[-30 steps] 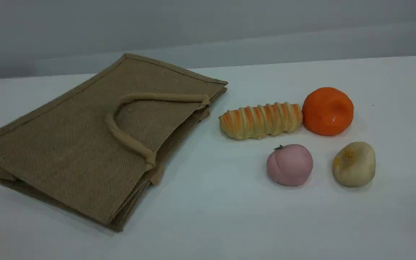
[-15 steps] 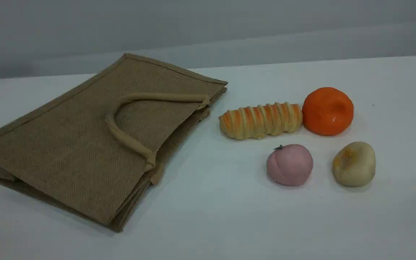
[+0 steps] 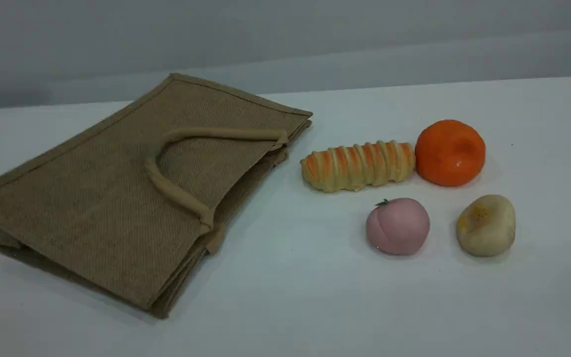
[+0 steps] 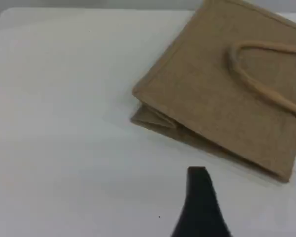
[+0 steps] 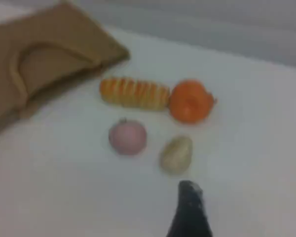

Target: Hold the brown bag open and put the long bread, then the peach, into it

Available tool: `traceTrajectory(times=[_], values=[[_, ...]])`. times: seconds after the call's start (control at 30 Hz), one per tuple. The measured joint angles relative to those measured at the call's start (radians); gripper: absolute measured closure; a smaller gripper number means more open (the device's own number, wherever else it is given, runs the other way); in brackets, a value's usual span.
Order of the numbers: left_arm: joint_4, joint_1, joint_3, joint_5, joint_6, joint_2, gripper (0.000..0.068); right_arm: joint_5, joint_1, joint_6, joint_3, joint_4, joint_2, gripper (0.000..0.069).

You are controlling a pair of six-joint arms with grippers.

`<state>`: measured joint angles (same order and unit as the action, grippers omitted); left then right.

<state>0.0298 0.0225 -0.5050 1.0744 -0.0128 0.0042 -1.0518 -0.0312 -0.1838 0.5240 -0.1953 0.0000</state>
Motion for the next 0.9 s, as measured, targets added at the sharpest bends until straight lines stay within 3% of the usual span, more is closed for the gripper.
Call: traceTrajectory(times=[0.3, 0.43, 0.6, 0.9], values=[[0.074, 0.0, -0.159, -0.047, -0.001, 0.189, 0.0231, -0.006, 0.0, 0.059, 0.187, 0.015, 0.226, 0.0235], [0.07, 0.0, -0.267, -0.008, -0.043, 0.335, 0.0231, 0.046, 0.0, 0.059, 0.306, 0.012, 0.382, 0.0235], [0.067, 0.0, -0.395, -0.074, -0.053, 0.534, 0.0231, 0.098, 0.0, 0.059, 0.432, 0.011, 0.561, 0.0235], [0.049, 0.0, -0.573, -0.129, -0.053, 0.871, 0.0231, 0.147, 0.0, 0.059, 0.494, 0.01, 0.815, 0.0235]])
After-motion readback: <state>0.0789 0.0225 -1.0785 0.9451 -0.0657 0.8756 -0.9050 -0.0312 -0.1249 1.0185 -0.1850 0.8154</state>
